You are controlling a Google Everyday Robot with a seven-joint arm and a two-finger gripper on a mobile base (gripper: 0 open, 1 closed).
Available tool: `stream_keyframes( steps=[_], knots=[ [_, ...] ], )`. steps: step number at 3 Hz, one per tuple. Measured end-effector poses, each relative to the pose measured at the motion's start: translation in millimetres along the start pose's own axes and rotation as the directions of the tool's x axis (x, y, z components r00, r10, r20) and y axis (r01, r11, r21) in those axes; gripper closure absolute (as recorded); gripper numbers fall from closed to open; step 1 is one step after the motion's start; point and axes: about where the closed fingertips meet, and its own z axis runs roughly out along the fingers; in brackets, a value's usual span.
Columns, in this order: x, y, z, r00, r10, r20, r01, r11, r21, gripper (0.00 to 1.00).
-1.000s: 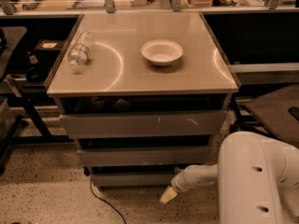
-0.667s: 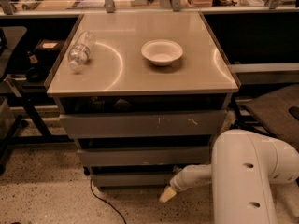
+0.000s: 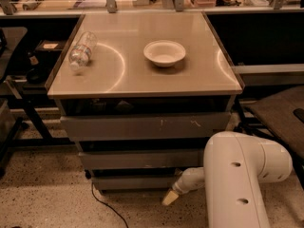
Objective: Open bottom drawer
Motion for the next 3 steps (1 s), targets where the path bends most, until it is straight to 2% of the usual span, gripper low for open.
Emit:
stream_keyframes(
  steps=[2,3],
  knots=[
    [4.3,-14.7,30.5,1.0,-0.017,-0.017,0.017,0.9997,-0.015,0.0],
    [11.8,-12.4,46.0,0.999,-0.017,-0.035,0.015,0.9986,-0.05,0.0]
  ],
)
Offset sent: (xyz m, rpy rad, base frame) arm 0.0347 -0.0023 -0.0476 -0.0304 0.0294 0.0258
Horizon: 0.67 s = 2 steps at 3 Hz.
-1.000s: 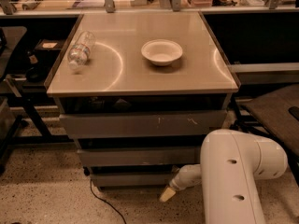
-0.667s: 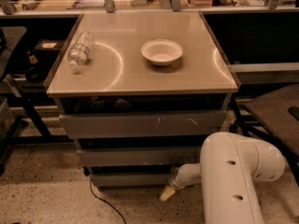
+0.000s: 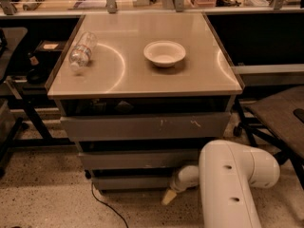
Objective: Open bottom drawer
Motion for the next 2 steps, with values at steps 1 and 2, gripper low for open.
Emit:
stream_keyframes(
  steps=[1,2],
  knots=[
    [-1.3,-0.1,-3.0,1.0,0.0,0.0,0.0,1.0,0.0,0.0],
    [15.2,15.0,-12.0,0.998,0.034,-0.056,-0.038,0.9971,-0.066,0.0]
  ],
)
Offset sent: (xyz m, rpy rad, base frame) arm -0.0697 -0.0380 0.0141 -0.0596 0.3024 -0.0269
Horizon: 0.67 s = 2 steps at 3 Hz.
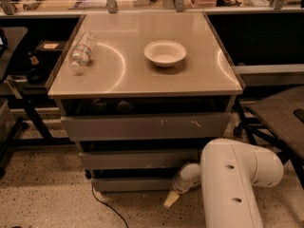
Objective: Open bottom drawer
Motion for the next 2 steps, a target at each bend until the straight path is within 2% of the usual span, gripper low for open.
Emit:
stream_keyframes(
  steps=[1,2],
  knots=[
    [3.9,2.1,-5.3,1.0,0.01,-0.012,-0.01,0.9999,-0.012,0.0],
    [28.5,22.0,-28.4,0.996,0.055,-0.066,-0.06,0.9959,-0.068,0.0]
  ],
)
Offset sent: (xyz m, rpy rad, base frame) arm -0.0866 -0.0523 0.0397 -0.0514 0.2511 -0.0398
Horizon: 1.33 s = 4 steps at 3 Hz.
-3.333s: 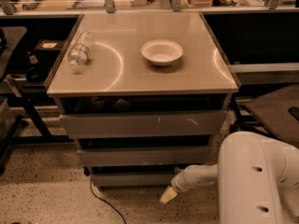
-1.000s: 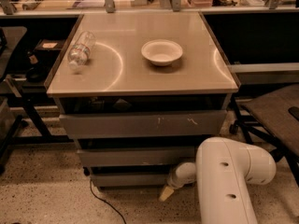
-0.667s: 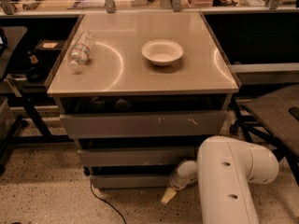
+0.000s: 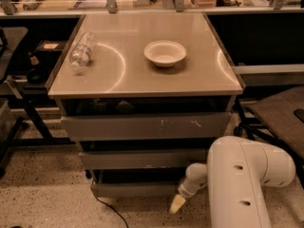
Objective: Open bottom drawer
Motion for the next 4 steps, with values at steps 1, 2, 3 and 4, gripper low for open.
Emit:
stream_keyframes(
  steps=[1,2,3,4],
  knots=[
    [29.7,29.8,-14.4,0.999,0.026,-0.045,-0.03,0.9956,-0.089,0.0],
    [46.2,47.2,-26.0,0.997,0.035,-0.069,-0.045,0.9886,-0.144,0.0],
    [46.2,47.3,-25.9,0.997,0.035,-0.069,-0.045,0.9886,-0.144,0.0],
    [50.7,49.3,-12.3,0.995,0.036,-0.096,-0.053,0.9806,-0.189,0.0]
  ],
)
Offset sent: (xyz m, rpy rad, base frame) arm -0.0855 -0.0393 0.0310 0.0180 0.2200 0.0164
